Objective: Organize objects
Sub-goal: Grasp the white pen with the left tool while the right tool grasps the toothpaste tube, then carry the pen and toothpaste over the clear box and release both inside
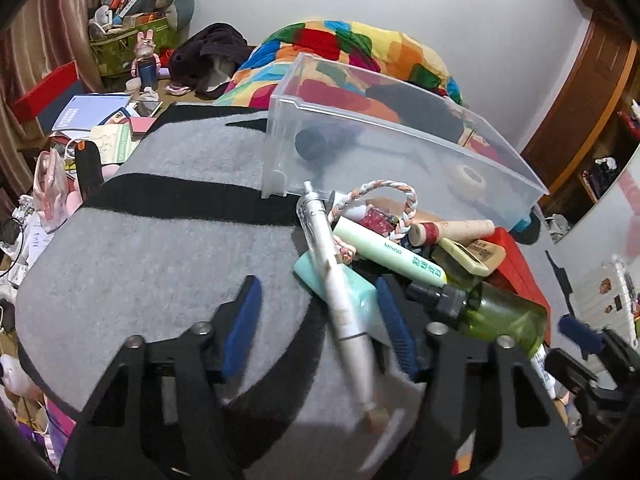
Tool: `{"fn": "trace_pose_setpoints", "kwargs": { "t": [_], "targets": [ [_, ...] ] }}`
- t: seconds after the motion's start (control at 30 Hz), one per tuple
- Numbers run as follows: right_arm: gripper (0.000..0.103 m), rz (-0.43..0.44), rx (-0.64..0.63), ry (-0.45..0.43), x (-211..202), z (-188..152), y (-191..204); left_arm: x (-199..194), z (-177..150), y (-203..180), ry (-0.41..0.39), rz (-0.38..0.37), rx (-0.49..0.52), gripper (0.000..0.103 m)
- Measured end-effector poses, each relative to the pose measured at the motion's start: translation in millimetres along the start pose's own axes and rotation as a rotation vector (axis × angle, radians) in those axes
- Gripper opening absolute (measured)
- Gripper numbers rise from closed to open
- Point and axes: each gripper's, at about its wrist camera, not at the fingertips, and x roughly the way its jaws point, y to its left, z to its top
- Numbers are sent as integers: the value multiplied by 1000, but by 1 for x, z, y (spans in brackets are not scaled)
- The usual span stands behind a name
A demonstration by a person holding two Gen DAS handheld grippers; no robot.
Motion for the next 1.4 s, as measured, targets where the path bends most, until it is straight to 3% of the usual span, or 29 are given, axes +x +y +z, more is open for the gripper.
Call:
{"fn": "trace_pose_setpoints", "kwargs": {
  "t": [0.2, 0.5, 0.77, 0.8, 0.9, 1.07, 1.4],
  "targets": [
    [31, -1, -16, 24, 8, -8, 3, -6, -5, 10, 9, -23, -15, 37],
    [15, -31, -22, 15, 11, -12, 6, -21, -23, 14, -26, 21, 46, 34],
    [14, -47, -14, 2, 11, -13, 10, -2, -14, -1, -64, 143, 141, 29],
    [14, -45, -7, 0, 10, -12, 10, -1, -14, -1, -67, 145, 142, 24],
    [14, -44, 10, -22, 4, -11, 8, -3, -13, 6, -69, 143, 126, 10],
    [14, -38, 28, -69, -10, -2, 6, -21, -14, 21, -87, 102, 78, 10],
    [14, -41, 18, -187, -30, 43, 9, -74, 0, 14, -205, 21, 104, 10]
  ]
}}
